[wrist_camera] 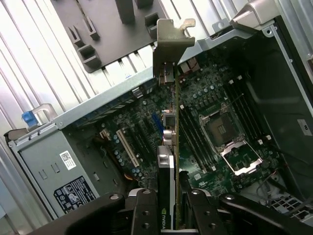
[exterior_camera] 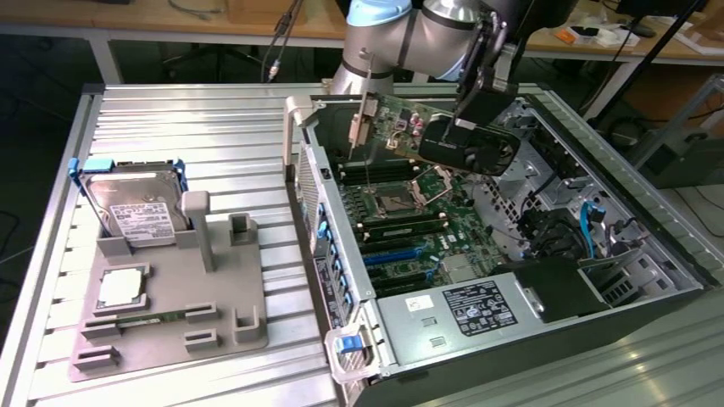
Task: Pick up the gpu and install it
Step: 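Insert the gpu into the slot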
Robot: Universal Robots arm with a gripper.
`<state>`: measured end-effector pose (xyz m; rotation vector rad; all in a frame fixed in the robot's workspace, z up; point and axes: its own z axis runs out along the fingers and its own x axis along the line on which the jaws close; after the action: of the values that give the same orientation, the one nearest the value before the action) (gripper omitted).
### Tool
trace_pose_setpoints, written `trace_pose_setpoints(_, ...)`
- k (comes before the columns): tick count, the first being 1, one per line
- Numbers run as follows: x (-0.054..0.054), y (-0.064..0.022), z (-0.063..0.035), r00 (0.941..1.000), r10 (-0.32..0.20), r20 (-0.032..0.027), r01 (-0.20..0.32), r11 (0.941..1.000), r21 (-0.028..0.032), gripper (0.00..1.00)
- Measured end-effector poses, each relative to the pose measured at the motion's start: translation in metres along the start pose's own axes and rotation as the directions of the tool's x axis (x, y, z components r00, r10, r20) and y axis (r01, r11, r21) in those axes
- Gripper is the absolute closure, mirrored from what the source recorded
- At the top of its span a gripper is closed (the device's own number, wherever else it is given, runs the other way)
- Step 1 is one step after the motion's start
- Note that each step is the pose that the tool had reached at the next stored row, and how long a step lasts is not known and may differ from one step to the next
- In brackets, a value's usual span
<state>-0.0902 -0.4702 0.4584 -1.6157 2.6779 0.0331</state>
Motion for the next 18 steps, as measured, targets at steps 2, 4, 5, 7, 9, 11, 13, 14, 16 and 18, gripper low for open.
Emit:
trace_pose_setpoints(2,-0.0005,-0.0009,0.0000,1.0000,-0.009,-0.0001,0.009,1.0000,-0.0002,0.73)
trace_pose_setpoints(4,-0.0010,-0.0019,0.0000,0.9998,-0.021,-0.0002,0.021,0.9998,-0.0005,0.73)
trace_pose_setpoints(5,-0.0011,-0.0021,0.0000,0.9997,-0.026,-0.0003,0.026,0.9997,-0.0006,0.73)
trace_pose_setpoints(7,-0.0014,-0.0027,0.0000,0.9993,-0.037,-0.0004,0.037,0.9993,-0.0009,0.73)
trace_pose_setpoints(9,-0.0017,-0.0032,0.0000,0.9986,-0.052,-0.0005,0.052,0.9986,-0.0012,0.73)
trace_pose_setpoints(11,-0.0020,-0.0038,0.0000,0.9967,-0.081,-0.0008,0.081,0.9967,-0.0019,0.73)
trace_pose_setpoints(13,-0.0021,-0.0040,0.0000,0.9945,-0.105,-0.0010,0.105,0.9945,-0.0025,0.73)
trace_pose_setpoints(14,-0.0021,-0.0041,0.0000,0.9930,-0.119,-0.0012,0.119,0.9929,-0.0028,0.73)
trace_pose_setpoints(16,-0.0022,-0.0041,0.0000,0.9869,-0.161,-0.0015,0.161,0.9869,-0.0038,0.73)
trace_pose_setpoints(18,-0.0022,-0.0042,0.0000,0.9796,-0.201,-0.0018,0.201,0.9795,-0.0048,0.73)
